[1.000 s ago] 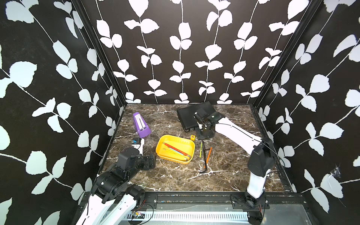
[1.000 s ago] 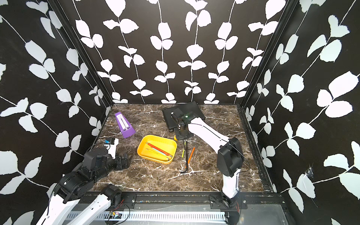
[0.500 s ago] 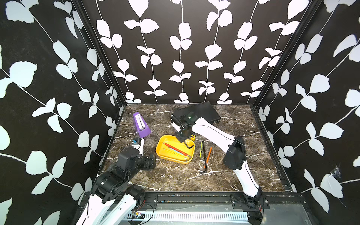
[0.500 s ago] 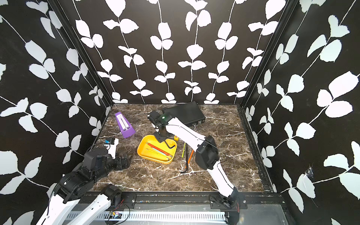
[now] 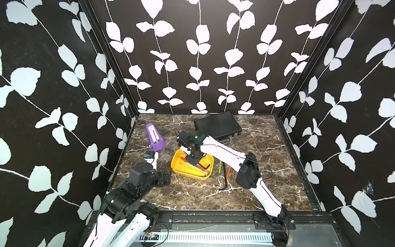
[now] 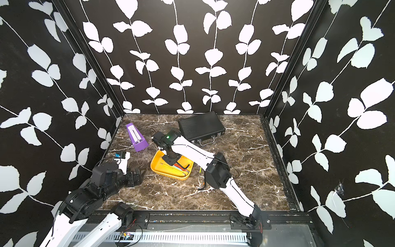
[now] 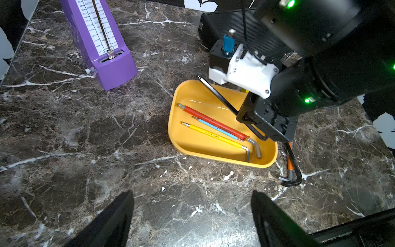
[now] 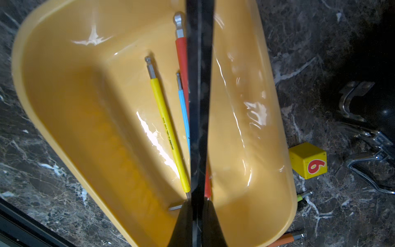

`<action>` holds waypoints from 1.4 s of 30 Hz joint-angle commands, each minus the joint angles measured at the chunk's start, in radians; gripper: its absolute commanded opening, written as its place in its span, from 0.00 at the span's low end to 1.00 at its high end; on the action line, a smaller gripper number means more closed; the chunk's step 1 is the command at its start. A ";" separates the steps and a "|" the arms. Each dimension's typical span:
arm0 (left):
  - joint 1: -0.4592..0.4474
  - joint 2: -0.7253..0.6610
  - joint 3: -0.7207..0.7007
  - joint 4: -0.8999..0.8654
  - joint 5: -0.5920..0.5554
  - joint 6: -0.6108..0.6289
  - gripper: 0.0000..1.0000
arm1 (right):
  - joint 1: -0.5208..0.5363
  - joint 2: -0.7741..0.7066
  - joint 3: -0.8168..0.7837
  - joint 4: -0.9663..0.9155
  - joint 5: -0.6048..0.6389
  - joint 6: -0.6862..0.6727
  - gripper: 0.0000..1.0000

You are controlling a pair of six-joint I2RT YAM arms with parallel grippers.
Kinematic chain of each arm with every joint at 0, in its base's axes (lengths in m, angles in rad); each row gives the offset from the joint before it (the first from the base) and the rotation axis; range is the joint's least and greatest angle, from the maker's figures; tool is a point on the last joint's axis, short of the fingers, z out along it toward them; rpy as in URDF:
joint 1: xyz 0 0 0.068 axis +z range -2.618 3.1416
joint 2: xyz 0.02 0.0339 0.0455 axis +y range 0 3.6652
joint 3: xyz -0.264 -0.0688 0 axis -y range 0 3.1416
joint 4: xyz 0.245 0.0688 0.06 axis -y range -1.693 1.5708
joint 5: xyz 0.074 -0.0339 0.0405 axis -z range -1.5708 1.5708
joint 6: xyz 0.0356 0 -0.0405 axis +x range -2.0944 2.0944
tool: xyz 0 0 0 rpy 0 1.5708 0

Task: Put the hex key on the desktop into the storage box
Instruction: Place the Allen key in the storage box.

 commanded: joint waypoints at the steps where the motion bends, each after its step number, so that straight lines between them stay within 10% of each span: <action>1: -0.005 -0.003 -0.010 0.020 -0.003 0.006 0.87 | 0.023 0.037 0.002 -0.030 0.031 -0.037 0.00; 29: -0.005 -0.004 -0.010 0.018 -0.004 0.005 0.87 | 0.072 0.115 -0.056 -0.004 0.068 -0.064 0.00; 35: -0.004 -0.004 -0.010 0.019 -0.005 0.004 0.87 | 0.072 0.087 -0.054 -0.008 0.076 -0.036 0.26; 42: -0.004 -0.001 -0.010 0.019 -0.006 0.005 0.87 | 0.062 -0.029 -0.074 0.014 0.098 0.031 0.32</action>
